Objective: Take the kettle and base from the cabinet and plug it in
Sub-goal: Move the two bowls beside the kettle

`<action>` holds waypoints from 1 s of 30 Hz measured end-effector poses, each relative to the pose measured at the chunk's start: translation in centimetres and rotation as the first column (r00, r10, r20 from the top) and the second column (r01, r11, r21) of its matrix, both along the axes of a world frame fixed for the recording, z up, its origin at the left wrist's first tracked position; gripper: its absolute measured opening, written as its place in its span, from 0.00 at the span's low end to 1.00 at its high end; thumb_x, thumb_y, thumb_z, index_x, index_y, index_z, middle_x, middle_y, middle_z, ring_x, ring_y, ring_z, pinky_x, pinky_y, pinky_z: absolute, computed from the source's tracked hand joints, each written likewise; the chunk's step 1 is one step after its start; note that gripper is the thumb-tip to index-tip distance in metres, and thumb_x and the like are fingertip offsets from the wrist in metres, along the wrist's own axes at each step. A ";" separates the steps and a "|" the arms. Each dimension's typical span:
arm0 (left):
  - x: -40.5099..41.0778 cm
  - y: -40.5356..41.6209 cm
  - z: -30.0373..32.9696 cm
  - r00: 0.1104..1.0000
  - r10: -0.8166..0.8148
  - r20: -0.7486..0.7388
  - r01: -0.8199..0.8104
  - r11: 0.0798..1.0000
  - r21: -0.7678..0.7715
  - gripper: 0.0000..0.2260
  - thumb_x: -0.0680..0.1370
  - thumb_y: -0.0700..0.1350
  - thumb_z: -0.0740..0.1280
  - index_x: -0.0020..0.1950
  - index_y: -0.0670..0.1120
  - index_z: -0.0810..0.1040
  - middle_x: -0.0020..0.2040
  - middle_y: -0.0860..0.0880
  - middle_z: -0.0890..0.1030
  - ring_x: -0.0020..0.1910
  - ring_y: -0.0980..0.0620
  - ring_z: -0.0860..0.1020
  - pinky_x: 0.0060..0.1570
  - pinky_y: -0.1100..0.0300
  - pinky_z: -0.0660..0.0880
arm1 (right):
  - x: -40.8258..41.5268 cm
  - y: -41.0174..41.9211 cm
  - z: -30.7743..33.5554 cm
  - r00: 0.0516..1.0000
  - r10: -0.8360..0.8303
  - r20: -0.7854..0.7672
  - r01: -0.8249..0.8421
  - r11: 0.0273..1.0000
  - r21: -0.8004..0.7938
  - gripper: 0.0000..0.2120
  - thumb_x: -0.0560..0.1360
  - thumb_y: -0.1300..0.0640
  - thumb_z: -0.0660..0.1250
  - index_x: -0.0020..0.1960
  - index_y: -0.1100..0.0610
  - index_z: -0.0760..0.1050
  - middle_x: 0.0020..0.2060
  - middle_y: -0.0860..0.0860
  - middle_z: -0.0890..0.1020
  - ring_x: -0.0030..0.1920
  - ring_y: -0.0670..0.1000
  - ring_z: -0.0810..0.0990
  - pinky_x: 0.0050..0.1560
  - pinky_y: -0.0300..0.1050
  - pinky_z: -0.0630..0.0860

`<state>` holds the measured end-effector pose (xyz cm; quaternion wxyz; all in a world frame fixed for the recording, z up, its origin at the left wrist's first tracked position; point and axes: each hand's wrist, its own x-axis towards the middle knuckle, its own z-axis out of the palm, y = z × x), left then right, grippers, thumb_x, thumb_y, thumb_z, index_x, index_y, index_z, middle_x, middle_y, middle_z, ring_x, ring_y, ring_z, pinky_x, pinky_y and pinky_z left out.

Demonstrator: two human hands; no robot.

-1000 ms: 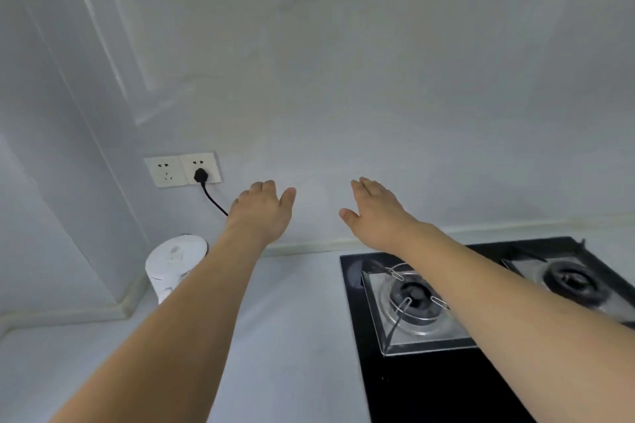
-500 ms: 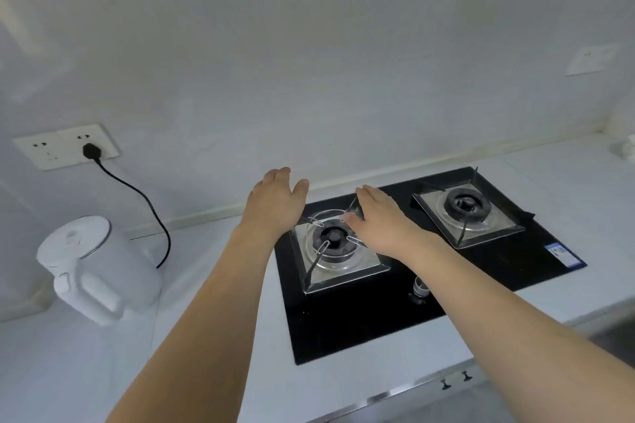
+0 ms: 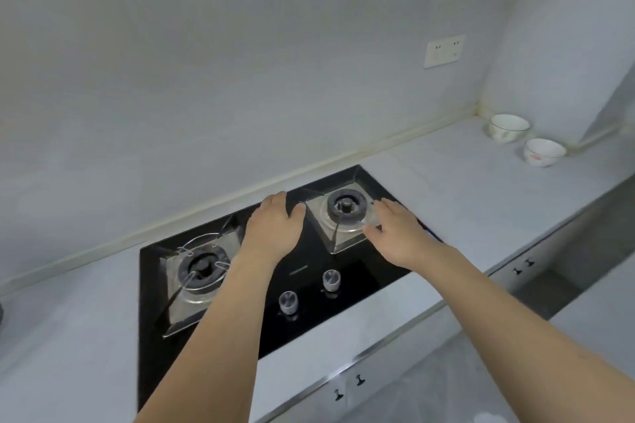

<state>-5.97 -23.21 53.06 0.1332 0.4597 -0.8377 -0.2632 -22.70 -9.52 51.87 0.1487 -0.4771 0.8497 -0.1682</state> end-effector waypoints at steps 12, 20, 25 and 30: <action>-18.9 4.8 0.6 0.989 -0.143 0.028 0.142 0.989 0.037 0.25 0.81 0.52 0.56 0.77 0.44 0.59 0.76 0.44 0.62 0.72 0.42 0.64 0.70 0.46 0.62 | -16.8 6.6 -0.5 0.989 -0.137 0.058 0.133 0.989 0.069 0.28 0.81 0.47 0.53 0.77 0.59 0.53 0.76 0.56 0.57 0.76 0.56 0.55 0.74 0.49 0.53; -33.9 8.2 -1.2 0.952 -0.305 -0.034 0.307 0.939 0.156 0.27 0.81 0.56 0.56 0.78 0.46 0.57 0.78 0.46 0.58 0.74 0.44 0.61 0.70 0.50 0.59 | -29.1 10.6 -1.8 0.967 -0.247 0.068 0.236 0.962 0.135 0.30 0.81 0.46 0.51 0.78 0.58 0.49 0.78 0.55 0.51 0.78 0.55 0.48 0.75 0.49 0.47; -41.9 9.1 -2.1 0.965 -0.256 -0.065 0.264 0.929 0.258 0.28 0.81 0.57 0.55 0.78 0.48 0.54 0.78 0.47 0.56 0.75 0.46 0.59 0.72 0.50 0.58 | -37.3 12.0 -2.4 0.960 -0.256 0.109 0.242 0.962 0.130 0.28 0.81 0.47 0.52 0.76 0.61 0.54 0.76 0.58 0.57 0.76 0.57 0.55 0.74 0.50 0.53; -47.5 9.7 -2.5 0.976 -0.181 -0.118 0.211 0.914 0.347 0.28 0.80 0.59 0.55 0.78 0.51 0.56 0.78 0.50 0.59 0.75 0.48 0.60 0.71 0.50 0.59 | -43.9 11.7 -2.8 0.926 -0.280 0.252 0.260 0.959 0.111 0.26 0.81 0.49 0.54 0.74 0.60 0.58 0.73 0.55 0.63 0.72 0.57 0.63 0.70 0.50 0.60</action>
